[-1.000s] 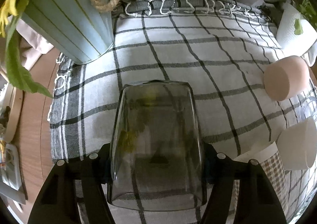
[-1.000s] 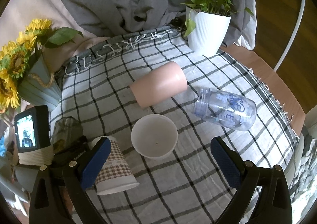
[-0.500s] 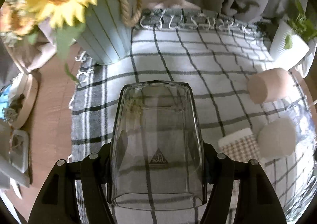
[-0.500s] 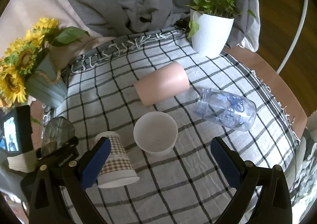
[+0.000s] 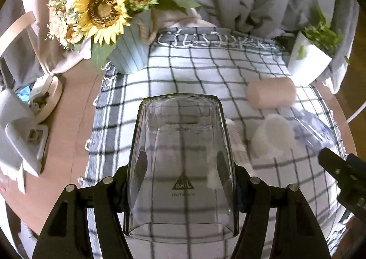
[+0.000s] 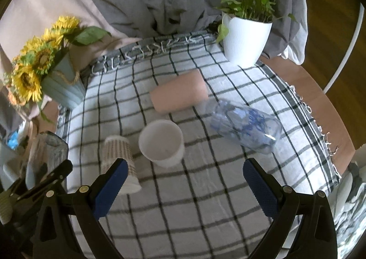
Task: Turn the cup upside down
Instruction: 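Lift the glass cup with the left tool and rotate it rim-down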
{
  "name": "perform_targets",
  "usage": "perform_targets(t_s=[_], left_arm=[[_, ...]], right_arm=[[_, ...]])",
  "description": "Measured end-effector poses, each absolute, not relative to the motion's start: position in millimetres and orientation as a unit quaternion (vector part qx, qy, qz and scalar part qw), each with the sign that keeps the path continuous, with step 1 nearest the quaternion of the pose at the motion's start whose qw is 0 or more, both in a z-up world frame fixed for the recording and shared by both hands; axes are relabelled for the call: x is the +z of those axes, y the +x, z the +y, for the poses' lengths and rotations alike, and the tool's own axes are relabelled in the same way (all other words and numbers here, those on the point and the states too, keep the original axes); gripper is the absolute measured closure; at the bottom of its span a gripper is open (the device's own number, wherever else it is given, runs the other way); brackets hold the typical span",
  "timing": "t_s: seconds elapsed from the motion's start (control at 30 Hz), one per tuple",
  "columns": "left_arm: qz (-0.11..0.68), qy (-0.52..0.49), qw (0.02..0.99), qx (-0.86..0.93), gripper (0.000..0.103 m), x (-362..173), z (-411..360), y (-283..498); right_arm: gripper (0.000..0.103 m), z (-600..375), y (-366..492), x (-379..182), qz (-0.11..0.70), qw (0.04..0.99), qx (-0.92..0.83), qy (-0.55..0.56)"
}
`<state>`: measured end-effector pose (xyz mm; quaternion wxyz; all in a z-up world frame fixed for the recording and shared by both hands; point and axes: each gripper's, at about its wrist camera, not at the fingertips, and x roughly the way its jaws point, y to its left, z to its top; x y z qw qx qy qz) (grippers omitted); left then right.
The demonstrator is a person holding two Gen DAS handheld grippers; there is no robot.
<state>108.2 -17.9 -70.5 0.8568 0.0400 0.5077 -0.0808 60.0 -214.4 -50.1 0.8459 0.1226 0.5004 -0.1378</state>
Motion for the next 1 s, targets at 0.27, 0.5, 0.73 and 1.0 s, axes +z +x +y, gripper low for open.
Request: perform_targets(t_s=[0.27,0.5,0.73,1.0], left_arm=[[0.525,0.03,0.847,-0.08,0.037,-76,-57,67],[0.549,0.023,0.832,-0.079,0.037,-97,-93,52],[0.57,0.012,0.817,-0.08,0.037,-122,-125,47],[0.591,0.009,0.803,-0.083,0.037,-148,-160,47]], right_arm=[[0.001,-250,37,-54,0.522,0.838,-0.126,0.098],[0.001,-278,28,-59,0.532,0.834,-0.124,0.069],[0.001,-305,22,-77,0.556,0.822,-0.119,0.044],[0.001,-342,19,-93,0.568,0.813,-0.129,0.024]])
